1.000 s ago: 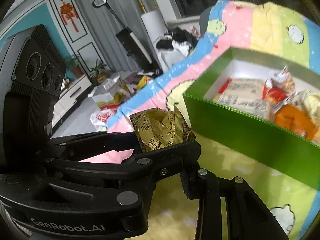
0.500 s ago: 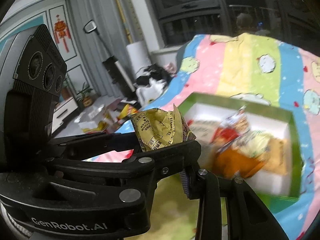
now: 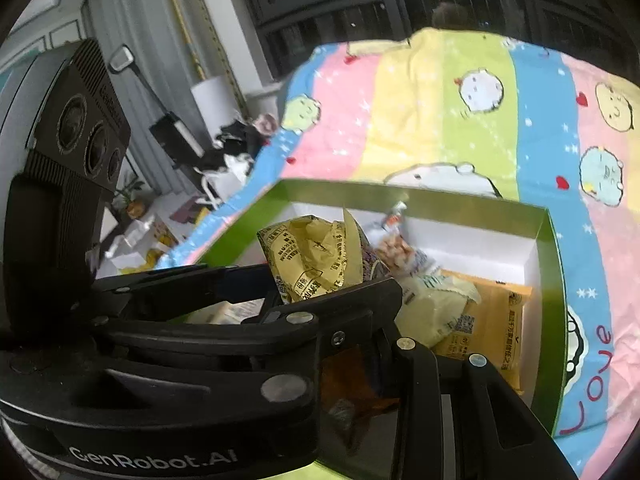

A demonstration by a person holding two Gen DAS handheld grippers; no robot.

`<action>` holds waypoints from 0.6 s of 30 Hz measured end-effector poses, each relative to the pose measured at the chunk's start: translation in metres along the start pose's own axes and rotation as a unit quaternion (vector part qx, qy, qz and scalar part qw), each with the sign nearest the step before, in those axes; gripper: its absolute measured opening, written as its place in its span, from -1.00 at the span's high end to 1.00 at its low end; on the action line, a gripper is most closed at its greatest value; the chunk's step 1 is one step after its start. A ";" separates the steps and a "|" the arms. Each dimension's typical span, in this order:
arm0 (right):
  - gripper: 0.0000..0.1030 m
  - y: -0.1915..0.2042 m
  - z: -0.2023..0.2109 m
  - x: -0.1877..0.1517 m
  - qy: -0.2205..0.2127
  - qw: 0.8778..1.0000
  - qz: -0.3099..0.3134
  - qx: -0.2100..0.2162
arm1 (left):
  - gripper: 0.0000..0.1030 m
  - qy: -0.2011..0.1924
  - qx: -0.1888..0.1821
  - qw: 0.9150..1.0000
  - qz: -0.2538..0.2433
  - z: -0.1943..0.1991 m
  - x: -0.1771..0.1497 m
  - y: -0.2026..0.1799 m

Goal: Organize snacks
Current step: 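Carry the gold foil bag over the green box with the left gripper, then open the left gripper to drop the gold foil bag into the box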

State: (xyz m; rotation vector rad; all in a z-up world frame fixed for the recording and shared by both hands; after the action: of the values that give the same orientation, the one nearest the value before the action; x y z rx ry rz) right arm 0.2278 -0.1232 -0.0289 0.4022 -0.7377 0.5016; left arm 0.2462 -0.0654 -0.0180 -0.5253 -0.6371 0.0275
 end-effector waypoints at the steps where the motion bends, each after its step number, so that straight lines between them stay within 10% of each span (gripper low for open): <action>1: 0.26 -0.001 -0.004 -0.001 0.009 1.000 -0.002 -0.007 | -0.22 0.004 0.004 1.000 0.005 -0.002 0.000 0.002; 8: -0.39 -0.010 0.014 -0.005 0.041 0.996 -0.004 -0.081 | -0.97 -0.023 0.078 0.997 -0.012 0.028 0.002 0.011; 18: -0.68 -0.016 0.069 -0.008 0.086 0.984 -0.013 -0.156 | -0.99 -0.055 0.171 0.983 -0.046 0.102 -0.001 0.002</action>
State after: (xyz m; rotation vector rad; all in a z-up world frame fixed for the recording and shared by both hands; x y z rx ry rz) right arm 0.1952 -0.1732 0.0092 0.0733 -0.6300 0.3827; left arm 0.1866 -0.0170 0.0497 -0.1629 -0.7473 0.0770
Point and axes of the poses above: each gripper's, at about its wrist camera, not at the fingertips, and z roughly against the way its jaws point, y to its left, x to its top, the point moved 5 cm from there along -z, roughly the way its jaws point, and after that the axes turned 9 degrees about z, right-handed, at the moved point
